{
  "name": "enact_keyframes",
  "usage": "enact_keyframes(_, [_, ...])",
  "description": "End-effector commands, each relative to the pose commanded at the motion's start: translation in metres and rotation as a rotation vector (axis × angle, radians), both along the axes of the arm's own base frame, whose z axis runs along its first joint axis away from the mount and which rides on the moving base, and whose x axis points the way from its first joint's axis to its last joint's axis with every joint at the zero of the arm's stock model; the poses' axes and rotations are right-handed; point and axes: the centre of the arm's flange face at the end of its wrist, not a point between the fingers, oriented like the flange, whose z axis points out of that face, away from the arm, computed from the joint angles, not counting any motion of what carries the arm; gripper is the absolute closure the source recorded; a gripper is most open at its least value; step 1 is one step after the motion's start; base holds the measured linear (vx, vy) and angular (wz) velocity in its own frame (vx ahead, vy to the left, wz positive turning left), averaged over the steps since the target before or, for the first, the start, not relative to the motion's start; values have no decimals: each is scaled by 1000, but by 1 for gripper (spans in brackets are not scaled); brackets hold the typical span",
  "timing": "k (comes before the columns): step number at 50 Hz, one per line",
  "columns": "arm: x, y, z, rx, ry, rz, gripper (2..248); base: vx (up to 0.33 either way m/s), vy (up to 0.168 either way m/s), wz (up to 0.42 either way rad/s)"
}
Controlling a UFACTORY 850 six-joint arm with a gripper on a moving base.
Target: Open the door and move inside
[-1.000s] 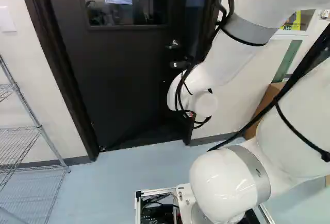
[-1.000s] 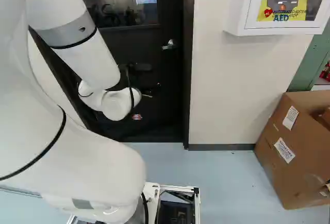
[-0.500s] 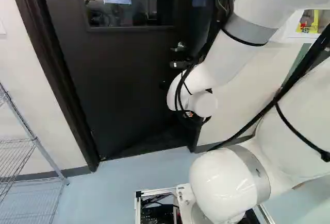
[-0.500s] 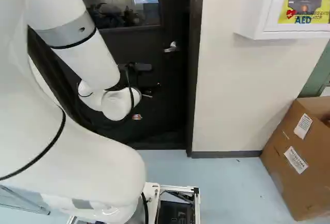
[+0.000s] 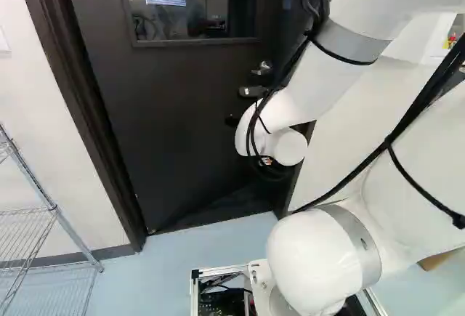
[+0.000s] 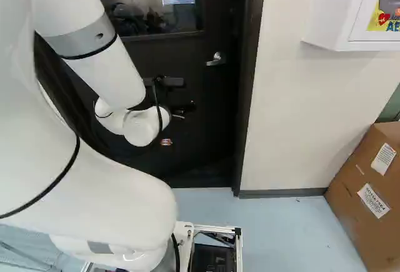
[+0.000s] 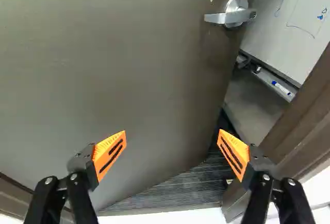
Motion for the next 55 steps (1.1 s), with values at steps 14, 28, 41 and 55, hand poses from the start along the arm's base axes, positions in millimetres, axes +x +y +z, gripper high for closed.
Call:
enact_keyframes(14, [0,0,0,0,0,0,3,71,81,-186])
enact_keyframes(28, [0,0,0,0,0,0,3,72,75,-212])
enact_keyframes(41, [0,0,0,0,0,0,3,70,76,-219])
enact_keyframes(55, [0,0,0,0,0,0,3,65,79,-216])
